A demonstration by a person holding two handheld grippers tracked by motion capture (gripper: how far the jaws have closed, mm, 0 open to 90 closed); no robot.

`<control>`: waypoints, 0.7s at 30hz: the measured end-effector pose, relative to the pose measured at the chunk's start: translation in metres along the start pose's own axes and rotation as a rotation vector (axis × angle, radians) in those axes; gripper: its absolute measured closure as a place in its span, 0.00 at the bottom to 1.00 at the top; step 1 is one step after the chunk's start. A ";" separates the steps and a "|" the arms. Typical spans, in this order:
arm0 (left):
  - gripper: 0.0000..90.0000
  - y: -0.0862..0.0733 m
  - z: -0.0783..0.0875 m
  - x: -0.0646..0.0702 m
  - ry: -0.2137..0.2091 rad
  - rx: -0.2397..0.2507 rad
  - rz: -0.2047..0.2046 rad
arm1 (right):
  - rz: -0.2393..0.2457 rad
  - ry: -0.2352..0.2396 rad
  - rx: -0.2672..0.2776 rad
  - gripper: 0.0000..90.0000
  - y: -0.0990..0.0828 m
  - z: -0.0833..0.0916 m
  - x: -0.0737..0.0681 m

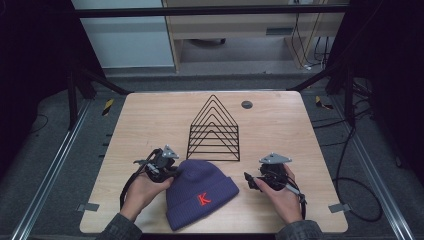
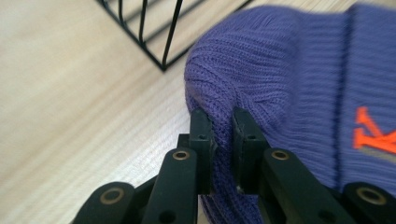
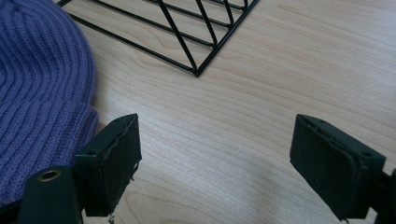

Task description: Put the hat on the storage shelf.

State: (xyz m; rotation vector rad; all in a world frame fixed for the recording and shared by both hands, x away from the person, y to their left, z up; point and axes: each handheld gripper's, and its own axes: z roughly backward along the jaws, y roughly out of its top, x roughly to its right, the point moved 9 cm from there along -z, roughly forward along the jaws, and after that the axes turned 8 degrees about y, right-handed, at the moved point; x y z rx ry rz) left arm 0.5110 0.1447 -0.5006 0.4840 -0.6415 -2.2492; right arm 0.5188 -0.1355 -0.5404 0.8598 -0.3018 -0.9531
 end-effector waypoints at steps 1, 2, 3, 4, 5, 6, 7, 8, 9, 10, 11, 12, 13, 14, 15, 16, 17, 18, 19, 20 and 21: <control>0.89 0.004 0.007 0.002 0.012 0.028 -0.016 | 0.003 -0.001 0.001 0.18 0.000 0.000 0.000; 0.89 0.007 0.012 0.003 0.018 0.049 -0.022 | 0.003 -0.004 0.002 0.19 0.000 0.001 0.001; 0.89 0.011 0.019 0.005 0.023 0.066 -0.033 | 0.004 -0.005 0.004 0.19 0.000 0.001 0.001; 0.89 0.014 0.024 0.007 0.031 0.085 -0.049 | 0.005 -0.008 0.007 0.19 0.001 0.002 0.002; 0.89 0.017 0.030 0.009 0.043 0.104 -0.068 | 0.002 -0.009 0.011 0.19 0.001 0.002 0.002; 0.89 0.021 0.037 0.010 0.053 0.120 -0.084 | 0.000 -0.011 0.016 0.19 0.002 0.003 0.002; 0.89 0.023 0.041 0.011 0.061 0.129 -0.094 | 0.000 -0.011 0.020 0.20 0.002 0.004 0.002; 0.89 0.026 0.046 0.012 0.067 0.146 -0.105 | 0.006 -0.013 0.023 0.20 0.003 0.004 0.003; 0.89 0.028 0.050 0.013 0.071 0.159 -0.113 | 0.002 -0.013 0.026 0.20 0.003 0.005 0.003; 0.89 0.030 0.054 0.014 0.068 0.173 -0.119 | 0.000 -0.012 0.028 0.20 0.003 0.005 0.002; 0.89 0.032 0.058 0.016 0.057 0.180 -0.124 | -0.002 -0.013 0.030 0.20 0.003 0.006 0.002; 0.89 0.034 0.062 0.017 0.048 0.197 -0.125 | 0.000 -0.012 0.031 0.20 0.003 0.006 0.002; 0.89 0.036 0.066 0.018 0.046 0.210 -0.129 | 0.001 -0.010 0.032 0.21 0.004 0.006 0.002; 0.90 0.037 0.070 0.019 0.050 0.219 -0.138 | 0.002 -0.008 0.036 0.21 0.004 0.007 0.001; 0.89 0.038 0.073 0.020 0.053 0.226 -0.148 | 0.001 -0.007 0.041 0.22 0.005 0.007 0.001; 0.89 0.039 0.076 0.020 0.054 0.234 -0.157 | 0.001 -0.006 0.048 0.23 0.006 0.008 0.000; 0.89 0.041 0.081 0.021 0.056 0.246 -0.166 | 0.008 -0.017 0.056 0.24 0.007 0.010 0.002; 0.90 0.042 0.084 0.022 0.058 0.250 -0.177 | 0.006 -0.023 0.068 0.26 0.009 0.012 0.002; 0.90 0.044 0.088 0.022 0.061 0.258 -0.186 | 0.003 -0.024 0.075 0.27 0.009 0.013 0.002; 0.90 0.046 0.093 0.023 0.068 0.264 -0.199 | 0.004 -0.026 0.083 0.28 0.010 0.014 0.003; 0.90 0.048 0.097 0.024 0.071 0.275 -0.207 | 0.005 -0.027 0.090 0.28 0.011 0.015 0.004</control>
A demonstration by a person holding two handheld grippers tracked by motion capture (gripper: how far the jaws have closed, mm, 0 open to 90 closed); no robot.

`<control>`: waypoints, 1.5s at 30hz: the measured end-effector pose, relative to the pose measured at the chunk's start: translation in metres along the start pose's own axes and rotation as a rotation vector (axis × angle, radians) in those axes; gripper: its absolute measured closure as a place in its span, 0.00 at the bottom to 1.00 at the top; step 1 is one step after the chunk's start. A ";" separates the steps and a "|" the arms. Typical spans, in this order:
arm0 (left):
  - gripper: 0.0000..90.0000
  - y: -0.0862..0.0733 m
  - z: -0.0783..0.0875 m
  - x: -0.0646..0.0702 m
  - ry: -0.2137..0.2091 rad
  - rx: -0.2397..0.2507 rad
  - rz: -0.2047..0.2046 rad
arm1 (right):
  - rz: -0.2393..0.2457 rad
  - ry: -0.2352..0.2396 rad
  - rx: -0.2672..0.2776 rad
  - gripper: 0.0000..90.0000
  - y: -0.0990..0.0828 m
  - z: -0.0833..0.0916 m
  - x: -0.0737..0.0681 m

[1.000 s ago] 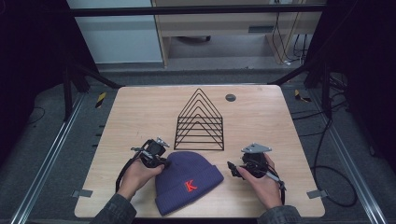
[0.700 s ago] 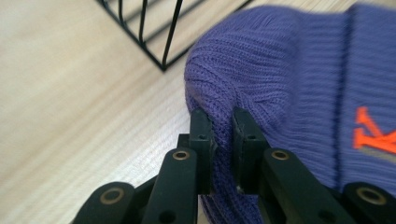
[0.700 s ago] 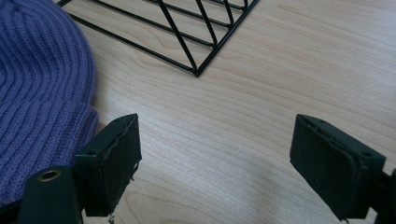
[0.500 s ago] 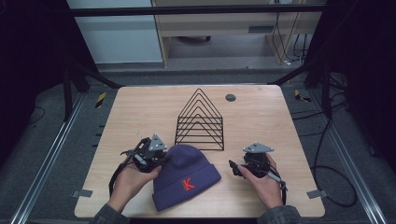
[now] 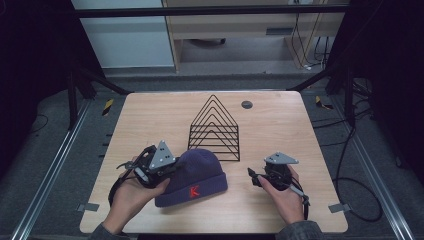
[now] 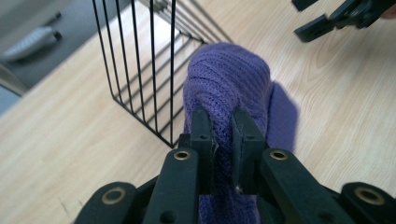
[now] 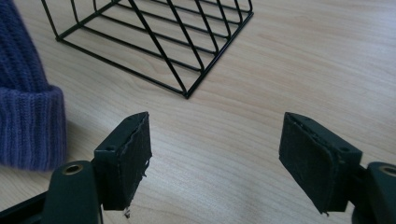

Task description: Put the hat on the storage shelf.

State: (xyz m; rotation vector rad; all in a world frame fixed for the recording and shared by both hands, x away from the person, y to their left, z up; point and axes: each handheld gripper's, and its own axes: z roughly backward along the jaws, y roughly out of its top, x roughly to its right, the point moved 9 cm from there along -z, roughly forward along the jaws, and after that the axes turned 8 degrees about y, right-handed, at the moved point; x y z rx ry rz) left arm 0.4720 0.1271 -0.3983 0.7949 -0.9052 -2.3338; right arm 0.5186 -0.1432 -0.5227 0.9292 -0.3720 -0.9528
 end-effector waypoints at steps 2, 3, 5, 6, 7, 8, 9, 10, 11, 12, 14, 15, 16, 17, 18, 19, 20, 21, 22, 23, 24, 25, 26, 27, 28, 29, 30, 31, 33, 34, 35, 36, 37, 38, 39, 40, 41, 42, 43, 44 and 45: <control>0.90 0.008 0.008 -0.001 0.013 0.018 -0.016 | 0.003 -0.001 0.015 0.28 0.002 0.002 0.001; 0.90 0.012 0.013 -0.002 0.019 0.026 -0.026 | 0.005 0.000 0.023 0.28 0.004 0.003 0.000; 0.90 0.019 0.020 -0.005 0.030 0.036 -0.040 | 0.014 0.002 0.041 0.28 0.007 0.006 -0.001; 0.90 0.023 0.025 -0.007 0.039 0.041 -0.055 | 0.019 0.004 0.051 0.28 0.009 0.007 -0.002; 0.90 0.026 0.029 -0.010 0.045 0.045 -0.063 | 0.021 0.008 0.059 0.27 0.010 0.009 -0.003; 0.90 0.029 0.032 -0.013 0.052 0.049 -0.069 | 0.025 0.007 0.065 0.25 0.011 0.010 -0.005; 0.90 0.031 0.035 -0.016 0.054 0.053 -0.067 | 0.029 0.008 0.065 0.24 0.012 0.011 -0.006; 0.90 0.033 0.038 -0.019 0.054 0.056 -0.067 | 0.037 0.009 0.068 0.21 0.012 0.011 -0.007; 0.90 0.035 0.039 -0.022 0.053 0.060 -0.059 | 0.040 0.011 0.067 0.20 0.013 0.011 -0.009; 0.90 0.036 0.041 -0.026 0.055 0.064 -0.050 | 0.045 0.015 0.069 0.20 0.013 0.012 -0.010; 0.90 0.038 0.043 -0.032 0.051 0.068 -0.043 | 0.048 0.024 0.081 0.17 0.015 0.013 -0.012; 0.90 0.038 0.043 -0.034 0.048 0.069 -0.035 | 0.056 0.024 0.084 0.15 0.016 0.013 -0.014; 0.90 0.038 0.044 -0.037 0.047 0.067 -0.037 | 0.063 0.029 0.087 0.13 0.016 0.013 -0.015; 0.90 0.038 0.044 -0.038 0.048 0.066 -0.035 | 0.068 0.032 0.088 0.12 0.017 0.014 -0.016; 0.90 0.038 0.044 -0.039 0.048 0.063 -0.040 | 0.073 0.034 0.092 0.12 0.017 0.014 -0.017; 0.90 0.038 0.044 -0.040 0.050 0.062 -0.043 | 0.078 0.033 0.092 0.11 0.017 0.015 -0.017; 0.90 0.038 0.045 -0.042 0.055 0.063 -0.045 | 0.080 0.035 0.095 0.10 0.018 0.015 -0.017; 0.90 0.039 0.046 -0.044 0.055 0.066 -0.043 | 0.089 0.031 0.094 0.09 0.018 0.016 -0.017; 0.90 0.039 0.047 -0.045 0.052 0.070 -0.044 | 0.091 0.029 0.099 0.11 0.020 0.017 -0.018; 0.90 0.040 0.049 -0.046 0.051 0.073 -0.044 | 0.097 0.025 0.108 0.12 0.022 0.019 -0.019; 0.90 0.041 0.050 -0.047 0.051 0.078 -0.045 | 0.107 0.023 0.113 0.12 0.023 0.020 -0.020; 0.90 0.042 0.052 -0.049 0.053 0.081 -0.047 | 0.115 0.020 0.114 0.14 0.025 0.021 -0.022; 0.90 0.043 0.055 -0.051 0.058 0.083 -0.052 | 0.118 0.016 0.120 0.16 0.027 0.023 -0.023; 0.90 0.046 0.058 -0.052 0.059 0.091 -0.053 | 0.120 0.019 0.125 0.18 0.029 0.024 -0.026; 0.90 0.047 0.060 -0.054 0.057 0.098 -0.054 | 0.132 0.025 0.122 0.18 0.030 0.026 -0.031; 0.90 0.049 0.062 -0.055 0.057 0.106 -0.052 | 0.136 0.025 0.120 0.20 0.030 0.026 -0.033; 0.90 0.051 0.063 -0.056 0.052 0.111 -0.049 | 0.144 0.031 0.116 0.21 0.031 0.027 -0.037; 0.90 0.053 0.065 -0.058 0.047 0.118 -0.047 | 0.151 0.039 0.113 0.22 0.032 0.027 -0.040; 0.90 0.055 0.067 -0.061 0.045 0.125 -0.045 | 0.168 0.057 0.111 0.23 0.039 0.031 -0.050; 0.90 0.056 0.068 -0.062 0.041 0.131 -0.041 | 0.178 0.063 0.114 0.23 0.042 0.032 -0.053; 0.90 0.057 0.069 -0.064 0.038 0.136 -0.039 | 0.185 0.076 0.115 0.23 0.045 0.034 -0.058; 0.90 0.058 0.069 -0.064 0.036 0.141 -0.032 | 0.192 0.092 0.112 0.23 0.048 0.036 -0.063; 0.90 0.059 0.071 -0.066 0.035 0.145 -0.033 | 0.202 0.099 0.108 0.22 0.051 0.038 -0.067; 0.90 0.060 0.071 -0.066 0.034 0.145 -0.032 | 0.216 0.111 0.105 0.22 0.055 0.041 -0.073; 0.90 0.061 0.072 -0.067 0.030 0.149 -0.026 | 0.228 0.120 0.105 0.22 0.058 0.042 -0.076; 0.90 0.061 0.072 -0.068 0.033 0.148 -0.028 | 0.247 0.131 0.100 0.23 0.062 0.044 -0.082; 0.90 0.062 0.073 -0.068 0.035 0.148 -0.026 | 0.260 0.139 0.101 0.23 0.065 0.046 -0.087; 0.90 0.063 0.073 -0.069 0.035 0.149 -0.029 | 0.268 0.146 0.101 0.23 0.068 0.047 -0.090; 0.90 0.064 0.075 -0.070 0.037 0.151 -0.034 | 0.280 0.153 0.099 0.23 0.072 0.047 -0.094; 0.90 0.065 0.076 -0.071 0.037 0.154 -0.034 | 0.292 0.163 0.096 0.24 0.075 0.048 -0.098; 0.90 0.065 0.076 -0.071 0.038 0.156 -0.037 | 0.306 0.172 0.095 0.24 0.080 0.048 -0.102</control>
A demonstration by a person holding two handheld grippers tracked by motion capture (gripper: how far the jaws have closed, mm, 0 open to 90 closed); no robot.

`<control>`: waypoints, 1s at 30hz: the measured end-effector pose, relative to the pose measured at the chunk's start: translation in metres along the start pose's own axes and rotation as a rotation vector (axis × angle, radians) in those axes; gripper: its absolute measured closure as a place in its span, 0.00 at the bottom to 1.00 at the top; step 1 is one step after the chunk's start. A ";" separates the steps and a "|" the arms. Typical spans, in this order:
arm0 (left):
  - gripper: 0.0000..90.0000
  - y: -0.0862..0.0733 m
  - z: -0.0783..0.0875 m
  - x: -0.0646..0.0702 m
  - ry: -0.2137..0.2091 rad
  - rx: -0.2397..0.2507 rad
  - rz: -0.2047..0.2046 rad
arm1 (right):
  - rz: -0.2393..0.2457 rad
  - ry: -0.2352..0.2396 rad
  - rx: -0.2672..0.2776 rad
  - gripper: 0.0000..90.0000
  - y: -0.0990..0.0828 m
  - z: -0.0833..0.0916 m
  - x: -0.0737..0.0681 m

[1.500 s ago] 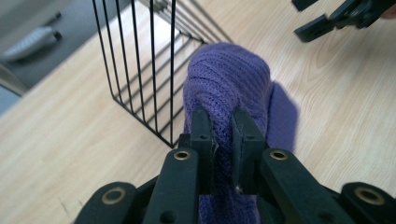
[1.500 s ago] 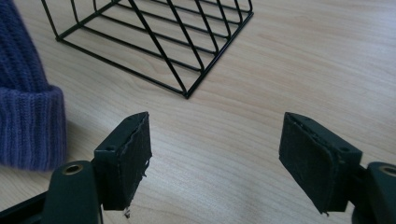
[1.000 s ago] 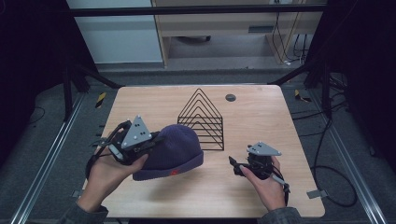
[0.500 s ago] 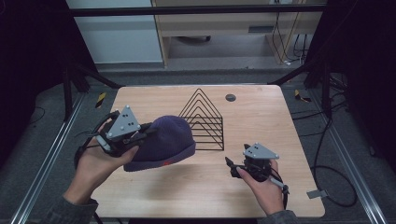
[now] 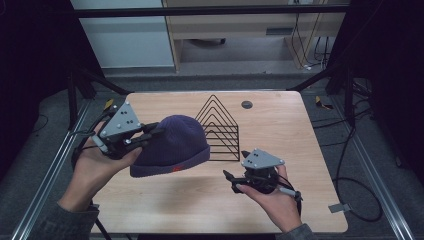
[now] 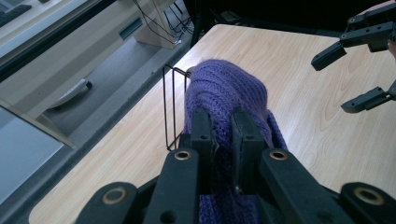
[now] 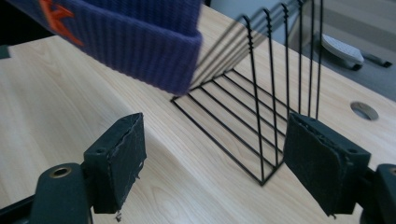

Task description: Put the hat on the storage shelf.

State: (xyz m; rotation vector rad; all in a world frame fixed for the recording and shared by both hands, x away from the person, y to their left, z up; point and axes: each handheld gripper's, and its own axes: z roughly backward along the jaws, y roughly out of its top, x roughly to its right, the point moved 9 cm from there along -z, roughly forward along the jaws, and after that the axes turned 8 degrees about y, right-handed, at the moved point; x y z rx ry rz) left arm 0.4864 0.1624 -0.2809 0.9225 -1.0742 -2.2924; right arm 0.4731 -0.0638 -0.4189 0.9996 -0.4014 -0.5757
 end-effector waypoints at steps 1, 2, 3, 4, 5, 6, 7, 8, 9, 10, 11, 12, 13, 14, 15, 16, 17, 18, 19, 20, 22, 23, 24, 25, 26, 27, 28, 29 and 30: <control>0.90 0.001 0.000 0.000 0.001 0.004 0.002 | 0.007 0.013 -0.001 0.24 0.004 -0.001 -0.002; 0.90 0.002 0.001 -0.002 0.001 0.004 -0.002 | 0.013 0.025 -0.001 0.24 0.007 -0.002 -0.004; 0.90 0.002 0.002 -0.002 0.000 0.006 0.002 | 0.018 0.042 -0.005 0.24 0.012 -0.004 -0.006; 0.90 0.003 0.002 -0.003 0.002 0.008 0.000 | 0.022 0.049 -0.006 0.24 0.015 -0.004 -0.006; 0.90 0.005 0.003 -0.004 -0.001 0.017 0.011 | 0.030 0.054 -0.004 0.26 0.018 -0.005 -0.007; 0.90 0.006 0.003 -0.004 -0.002 0.020 0.010 | 0.034 0.059 -0.007 0.28 0.022 -0.007 -0.006; 0.90 0.007 0.004 -0.004 0.000 0.022 0.007 | 0.040 0.066 -0.009 0.31 0.025 -0.008 -0.006; 0.90 0.008 0.004 -0.004 -0.003 0.024 0.010 | 0.045 0.068 -0.012 0.32 0.028 -0.009 -0.006; 0.90 0.009 0.004 -0.004 -0.004 0.027 0.005 | 0.053 0.075 -0.015 0.34 0.031 -0.011 -0.007; 0.90 0.009 0.005 -0.004 -0.004 0.030 0.005 | 0.059 0.078 -0.018 0.36 0.033 -0.012 -0.007; 0.90 0.011 0.005 -0.005 -0.006 0.033 0.004 | 0.064 0.085 -0.017 0.37 0.035 -0.013 -0.007; 0.90 0.012 0.005 -0.005 -0.009 0.037 0.002 | 0.066 0.100 -0.015 0.37 0.038 -0.015 -0.008; 0.90 0.013 0.006 -0.005 -0.011 0.041 0.000 | 0.067 0.109 -0.019 0.37 0.039 -0.017 -0.008; 0.90 0.014 0.006 -0.004 -0.019 0.054 -0.005 | 0.068 0.113 -0.021 0.37 0.040 -0.018 -0.007; 0.90 0.015 0.006 -0.004 -0.026 0.064 -0.004 | 0.065 0.117 -0.025 0.35 0.042 -0.020 -0.006; 0.90 0.016 0.006 -0.004 -0.031 0.069 -0.005 | 0.062 0.120 -0.026 0.33 0.042 -0.020 -0.005; 0.90 0.016 0.006 -0.003 -0.034 0.072 -0.002 | 0.058 0.126 -0.027 0.32 0.043 -0.021 -0.004; 0.90 0.016 0.005 -0.003 -0.039 0.073 -0.003 | 0.056 0.131 -0.032 0.31 0.043 -0.021 -0.004; 0.90 0.016 0.004 -0.003 -0.040 0.073 -0.006 | 0.060 0.134 -0.034 0.31 0.043 -0.022 -0.004; 0.90 0.016 0.003 -0.003 -0.041 0.075 -0.007 | 0.060 0.133 -0.039 0.31 0.042 -0.023 -0.003; 0.90 0.017 0.001 -0.002 -0.051 0.081 -0.016 | 0.058 0.145 -0.056 0.30 0.040 -0.027 -0.002; 0.90 0.017 0.000 -0.001 -0.054 0.082 -0.019 | 0.059 0.151 -0.064 0.30 0.038 -0.029 -0.002; 0.90 0.017 -0.001 0.000 -0.071 0.088 -0.016 | 0.060 0.155 -0.068 0.29 0.038 -0.031 -0.002; 0.90 0.018 -0.001 0.001 -0.078 0.092 -0.014 | 0.063 0.166 -0.072 0.29 0.037 -0.033 -0.001; 0.90 0.018 -0.002 0.002 -0.081 0.094 -0.015 | 0.064 0.170 -0.073 0.29 0.038 -0.035 -0.001; 0.90 0.018 -0.003 0.003 -0.084 0.094 -0.019 | 0.062 0.174 -0.074 0.30 0.038 -0.037 0.001; 0.90 0.019 -0.003 0.004 -0.085 0.095 -0.019 | 0.065 0.183 -0.076 0.31 0.039 -0.040 0.001; 0.90 0.019 -0.003 0.004 -0.085 0.095 -0.020 | 0.067 0.190 -0.079 0.32 0.039 -0.041 0.001; 0.90 0.019 -0.004 0.004 -0.089 0.096 -0.019 | 0.070 0.199 -0.081 0.32 0.040 -0.043 0.000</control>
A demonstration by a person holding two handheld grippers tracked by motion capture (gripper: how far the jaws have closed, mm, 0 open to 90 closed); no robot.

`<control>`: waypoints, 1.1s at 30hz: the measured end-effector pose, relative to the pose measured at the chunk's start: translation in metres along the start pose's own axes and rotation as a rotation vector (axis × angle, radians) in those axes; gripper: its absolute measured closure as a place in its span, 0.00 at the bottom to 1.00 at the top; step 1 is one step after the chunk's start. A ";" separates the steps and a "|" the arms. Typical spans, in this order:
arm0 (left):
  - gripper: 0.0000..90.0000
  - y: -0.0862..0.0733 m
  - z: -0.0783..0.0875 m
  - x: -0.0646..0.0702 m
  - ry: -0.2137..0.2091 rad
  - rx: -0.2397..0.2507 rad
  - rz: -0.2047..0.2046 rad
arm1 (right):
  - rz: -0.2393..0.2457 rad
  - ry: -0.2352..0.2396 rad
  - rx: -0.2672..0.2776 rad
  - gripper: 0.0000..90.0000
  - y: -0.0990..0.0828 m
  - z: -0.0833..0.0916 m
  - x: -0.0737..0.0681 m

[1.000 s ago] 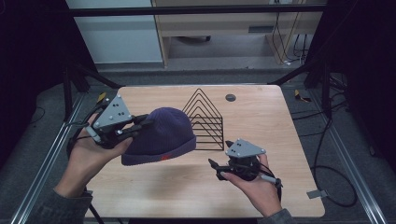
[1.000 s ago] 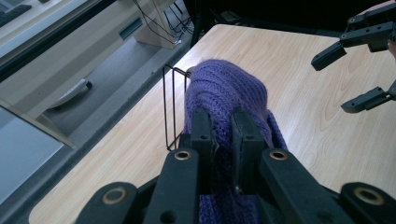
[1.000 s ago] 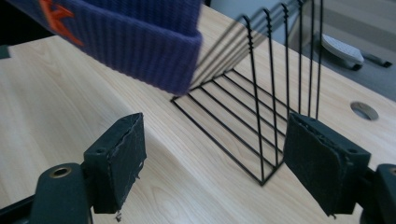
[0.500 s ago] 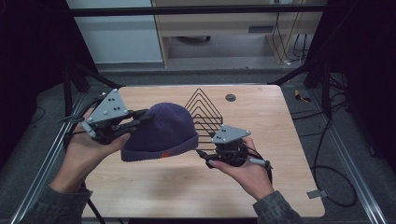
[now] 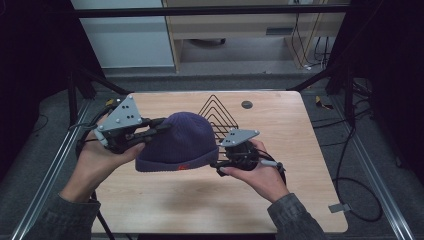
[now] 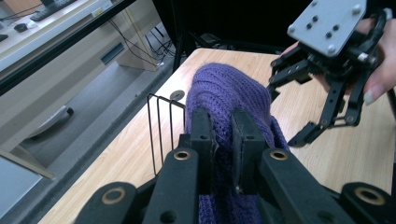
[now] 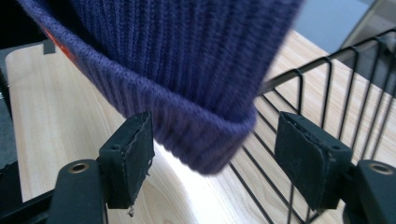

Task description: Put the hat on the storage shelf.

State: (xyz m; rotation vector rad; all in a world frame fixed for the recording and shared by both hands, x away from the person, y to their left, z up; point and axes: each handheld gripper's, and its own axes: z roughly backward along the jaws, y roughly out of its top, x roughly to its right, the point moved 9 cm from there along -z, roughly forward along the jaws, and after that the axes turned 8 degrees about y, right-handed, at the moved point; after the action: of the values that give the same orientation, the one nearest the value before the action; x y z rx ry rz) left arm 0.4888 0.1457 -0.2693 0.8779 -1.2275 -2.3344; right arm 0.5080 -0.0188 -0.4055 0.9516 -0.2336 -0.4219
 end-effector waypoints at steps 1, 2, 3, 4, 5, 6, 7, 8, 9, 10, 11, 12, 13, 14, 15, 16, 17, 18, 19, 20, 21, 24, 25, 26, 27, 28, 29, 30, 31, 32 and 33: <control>0.90 0.000 -0.001 0.000 -0.002 0.000 -0.001 | 0.008 0.012 -0.008 0.34 0.000 -0.003 -0.001; 0.90 0.000 -0.002 0.001 -0.004 -0.001 -0.002 | 0.014 0.016 -0.009 0.38 0.001 -0.004 -0.001; 0.90 0.000 -0.003 0.001 -0.003 -0.004 -0.002 | 0.019 0.024 -0.010 0.43 0.001 -0.006 -0.002; 0.90 -0.001 -0.005 0.000 -0.002 -0.006 0.001 | 0.021 0.033 -0.013 0.46 0.001 -0.007 -0.003; 0.89 -0.002 -0.006 0.000 -0.004 -0.006 0.008 | 0.021 0.039 -0.014 0.53 0.001 -0.008 -0.004; 0.89 -0.002 -0.008 0.000 -0.004 -0.007 0.015 | 0.024 0.048 -0.017 0.60 0.000 -0.009 -0.005; 0.89 -0.003 -0.009 -0.001 -0.004 -0.009 0.020 | 0.028 0.052 -0.021 0.65 -0.001 -0.010 -0.006; 0.89 -0.004 -0.011 -0.002 0.005 -0.014 0.029 | 0.035 0.054 -0.024 0.71 -0.001 -0.010 -0.006; 0.89 -0.004 -0.011 -0.004 0.008 -0.012 0.036 | 0.038 0.058 -0.020 0.76 0.000 -0.008 -0.006; 0.89 -0.003 -0.011 -0.005 0.009 -0.010 0.042 | 0.034 0.059 -0.017 0.78 0.002 -0.007 -0.006; 0.89 -0.001 -0.011 -0.007 0.012 -0.007 0.047 | 0.036 0.061 -0.014 0.79 0.003 -0.004 -0.005; 0.89 0.001 -0.011 -0.009 0.015 -0.003 0.052 | 0.038 0.061 -0.012 0.80 0.005 -0.002 -0.004; 0.89 0.004 -0.011 -0.011 0.020 -0.002 0.054 | 0.040 0.059 -0.009 0.81 0.007 0.001 -0.003; 0.89 0.006 -0.012 -0.013 0.023 0.002 0.055 | 0.041 0.054 -0.007 0.81 0.009 0.003 -0.001; 0.89 0.011 -0.013 -0.016 0.033 0.006 0.059 | 0.042 0.052 -0.004 0.81 0.012 0.006 0.001; 0.89 0.015 -0.014 -0.019 0.040 0.012 0.062 | 0.041 0.044 0.003 0.81 0.016 0.011 0.005; 0.89 0.018 -0.015 -0.021 0.044 0.018 0.064 | 0.043 0.033 0.009 0.81 0.020 0.015 0.009; 0.89 0.023 -0.017 -0.025 0.053 0.025 0.068 | 0.042 0.025 0.012 0.81 0.022 0.018 0.012; 0.89 0.026 -0.019 -0.027 0.056 0.027 0.071 | 0.043 0.013 0.017 0.81 0.026 0.022 0.017; 0.89 0.030 -0.022 -0.030 0.061 0.030 0.074 | 0.043 0.005 0.019 0.81 0.028 0.025 0.021; 0.89 0.033 -0.025 -0.033 0.066 0.030 0.075 | 0.037 -0.004 0.022 0.81 0.031 0.028 0.025; 0.89 0.038 -0.032 -0.036 0.061 0.033 0.084 | 0.022 -0.014 0.030 0.81 0.034 0.034 0.034; 0.89 0.039 -0.035 -0.037 0.062 0.029 0.081 | 0.020 -0.015 0.030 0.82 0.033 0.035 0.036; 0.89 0.040 -0.036 -0.037 0.064 0.028 0.081 | 0.019 -0.016 0.030 0.82 0.033 0.037 0.037; 0.89 0.040 -0.037 -0.037 0.060 0.028 0.081 | 0.019 -0.016 0.032 0.82 0.033 0.037 0.038; 0.89 0.040 -0.038 -0.037 0.060 0.029 0.082 | 0.017 -0.017 0.032 0.82 0.032 0.038 0.039; 0.89 0.040 -0.039 -0.037 0.061 0.029 0.083 | 0.017 -0.018 0.031 0.82 0.031 0.039 0.039; 0.89 0.040 -0.040 -0.036 0.061 0.025 0.082 | 0.017 -0.019 0.032 0.82 0.031 0.040 0.039; 0.89 0.040 -0.040 -0.036 0.062 0.024 0.081 | 0.013 -0.020 0.031 0.82 0.030 0.042 0.040; 0.89 0.040 -0.041 -0.035 0.062 0.025 0.082 | 0.013 -0.022 0.031 0.82 0.029 0.042 0.040; 0.89 0.040 -0.041 -0.035 0.063 0.024 0.080 | 0.013 -0.024 0.030 0.82 0.029 0.043 0.041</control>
State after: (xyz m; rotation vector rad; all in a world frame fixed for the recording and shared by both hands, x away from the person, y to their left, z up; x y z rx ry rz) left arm 0.5436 0.1184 -0.2417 0.8863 -1.2441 -2.2176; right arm 0.5352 -0.0542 -0.3568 0.9747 -0.2683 -0.4191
